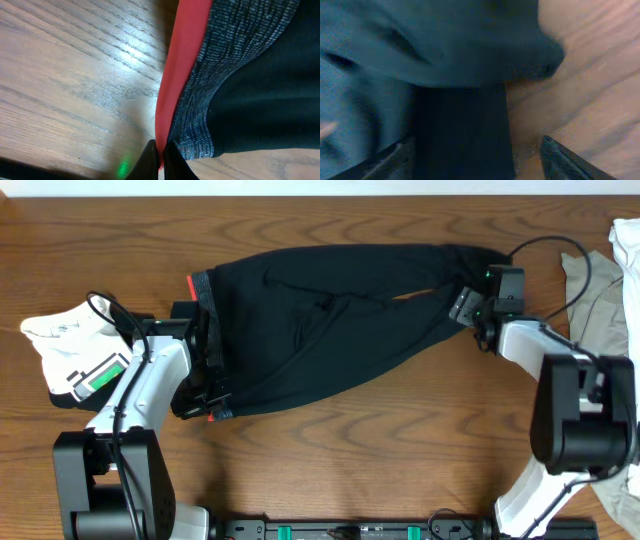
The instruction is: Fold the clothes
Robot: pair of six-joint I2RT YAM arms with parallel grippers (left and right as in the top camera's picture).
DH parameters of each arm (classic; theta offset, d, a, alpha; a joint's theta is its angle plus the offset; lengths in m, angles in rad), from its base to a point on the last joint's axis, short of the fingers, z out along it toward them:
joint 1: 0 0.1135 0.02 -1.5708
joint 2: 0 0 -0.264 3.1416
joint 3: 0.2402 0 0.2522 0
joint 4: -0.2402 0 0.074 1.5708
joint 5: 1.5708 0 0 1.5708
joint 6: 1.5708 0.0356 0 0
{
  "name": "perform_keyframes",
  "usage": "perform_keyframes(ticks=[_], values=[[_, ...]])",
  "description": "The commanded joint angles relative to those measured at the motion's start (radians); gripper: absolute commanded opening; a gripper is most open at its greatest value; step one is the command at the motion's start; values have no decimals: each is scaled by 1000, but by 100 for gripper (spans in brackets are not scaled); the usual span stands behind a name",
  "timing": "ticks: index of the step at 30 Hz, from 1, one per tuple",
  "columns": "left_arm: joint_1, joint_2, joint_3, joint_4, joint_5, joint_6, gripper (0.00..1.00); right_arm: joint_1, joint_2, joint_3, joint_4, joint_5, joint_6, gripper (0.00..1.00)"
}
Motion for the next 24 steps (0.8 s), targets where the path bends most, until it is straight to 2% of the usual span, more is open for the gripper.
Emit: perform_keyframes(ticks=[1,4,6,8,12,17,21,24], values=[[4,-8,-6,-2,-26,13,6,-2,98,4,12,-3,18,60],[4,-8,-6,-4,-26,13,6,-6,102,4,-8,-2,15,35],[4,-8,-6,-3,-26,13,6,-15,69,4,-36,-2,11,28],[4,-8,-6,-3,-27,13,6,-28,10,4,-80,0,-1,28],[4,-8,-6,-2,-27,13,6,-74,-176,5,-208,3,-37,35],[4,-8,-6,-3,-27,41,6,-151,-385,5,-434,14,-51,37],[4,-8,-6,-8,-27,47,6,-191,-436,5,-623,66,-57,36],[4,-8,-6,-12,-27,47,6,-198,-426,-5,-666,37,-55,35]])
